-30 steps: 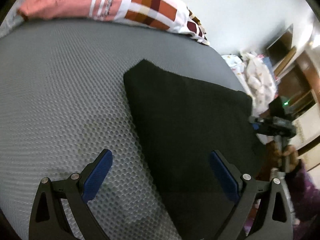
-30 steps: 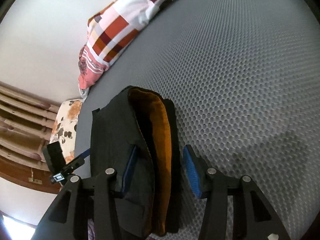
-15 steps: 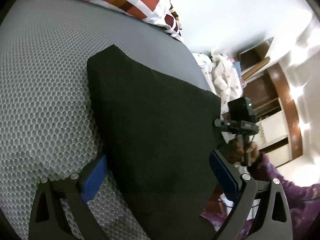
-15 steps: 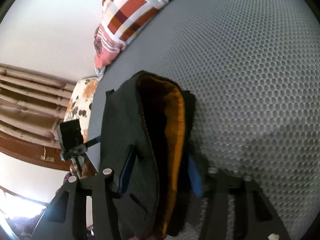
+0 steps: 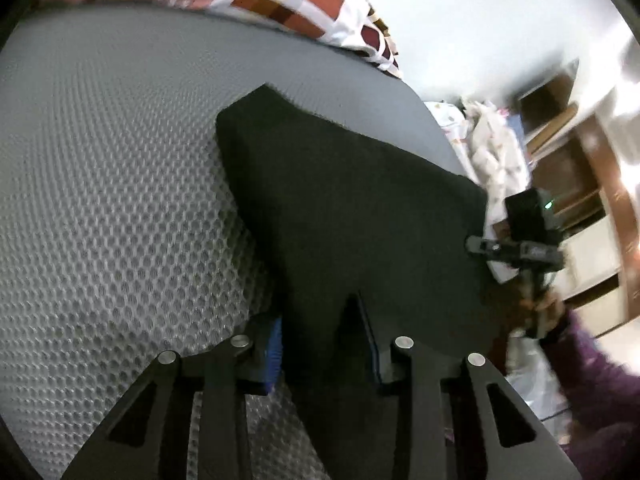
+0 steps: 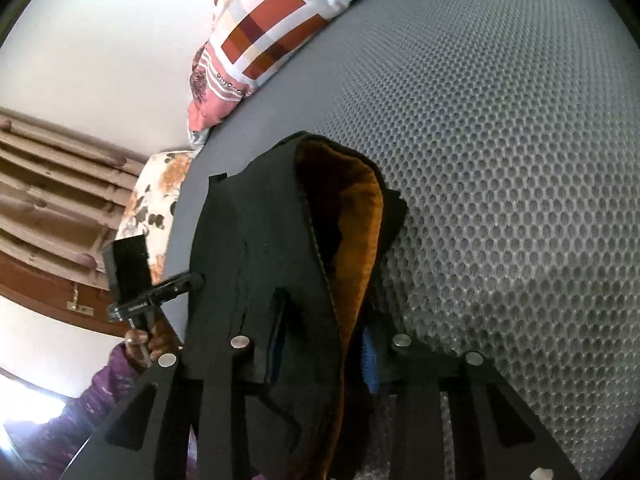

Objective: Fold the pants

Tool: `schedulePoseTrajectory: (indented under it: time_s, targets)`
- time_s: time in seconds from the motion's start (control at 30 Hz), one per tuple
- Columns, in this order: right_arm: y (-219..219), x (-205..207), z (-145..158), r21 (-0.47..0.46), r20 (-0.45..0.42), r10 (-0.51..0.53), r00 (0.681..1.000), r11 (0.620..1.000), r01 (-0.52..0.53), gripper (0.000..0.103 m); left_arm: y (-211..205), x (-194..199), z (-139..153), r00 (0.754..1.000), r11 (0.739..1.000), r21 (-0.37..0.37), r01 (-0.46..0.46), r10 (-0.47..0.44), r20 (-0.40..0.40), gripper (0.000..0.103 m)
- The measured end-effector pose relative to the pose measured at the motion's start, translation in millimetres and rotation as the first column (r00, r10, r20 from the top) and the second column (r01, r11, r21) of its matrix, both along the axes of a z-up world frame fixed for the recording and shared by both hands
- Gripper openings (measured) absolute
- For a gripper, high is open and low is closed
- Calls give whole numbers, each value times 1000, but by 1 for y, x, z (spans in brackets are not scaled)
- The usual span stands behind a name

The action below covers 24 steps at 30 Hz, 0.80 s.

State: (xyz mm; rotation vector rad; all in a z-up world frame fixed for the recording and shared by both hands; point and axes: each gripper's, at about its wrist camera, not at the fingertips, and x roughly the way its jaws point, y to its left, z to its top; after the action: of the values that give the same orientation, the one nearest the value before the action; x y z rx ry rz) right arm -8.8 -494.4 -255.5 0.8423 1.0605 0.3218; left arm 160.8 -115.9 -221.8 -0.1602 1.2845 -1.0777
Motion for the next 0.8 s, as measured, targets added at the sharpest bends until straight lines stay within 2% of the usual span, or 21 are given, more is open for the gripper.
schedulePoseTrajectory:
  time_s: [0.1, 0.17, 0.27, 0.3, 0.33, 0.37, 0.4, 0.43, 0.6, 0.8]
  targets:
    - [-2, 1, 2, 1, -19, 13, 1000, 1000, -13, 40, 1, 4, -2, 999, 999, -6, 34, -34, -36, 37]
    - [-7, 0, 2, 10, -43, 30, 999, 1000, -30, 42, 3, 10, -4, 995, 998, -46, 48, -52, -89, 48]
    - [-10, -1, 1, 30, -44, 45, 998, 999, -44, 45, 3, 16, -9, 988, 995, -89, 42, -55, -144, 49]
    - [-8, 0, 0, 39, -38, 40, 998, 998, -38, 46, 1, 15, -8, 990, 995, -94, 34, -46, -133, 49]
    - [-4, -2, 1, 30, -27, 31, 999, 999, -30, 41, -2, 13, -6, 993, 995, -91, 29, -39, -116, 49]
    - [2, 0, 2, 17, -26, 36, 999, 999, -35, 37, -6, 8, -3, 998, 997, -72, 19, -23, -66, 48]
    - [7, 0, 1, 10, -26, 40, 999, 999, -40, 34, -10, 4, 0, 999, 999, -51, 13, -15, -28, 45]
    - [10, -2, 2, 13, -14, 35, 999, 999, -35, 31, -15, 0, 2, 1000, 1000, -22, 7, -7, 4, 31]
    - [13, -13, 7, 65, 12, -19, 1000, 998, 18, 27, -13, -20, 14, 996, 1000, -12, -28, 29, 87, 22]
    - [31, -8, 26, 143, 57, -43, 997, 989, 35, 25, 9, -21, 20, 992, 994, -48, -97, 100, 72, 21]
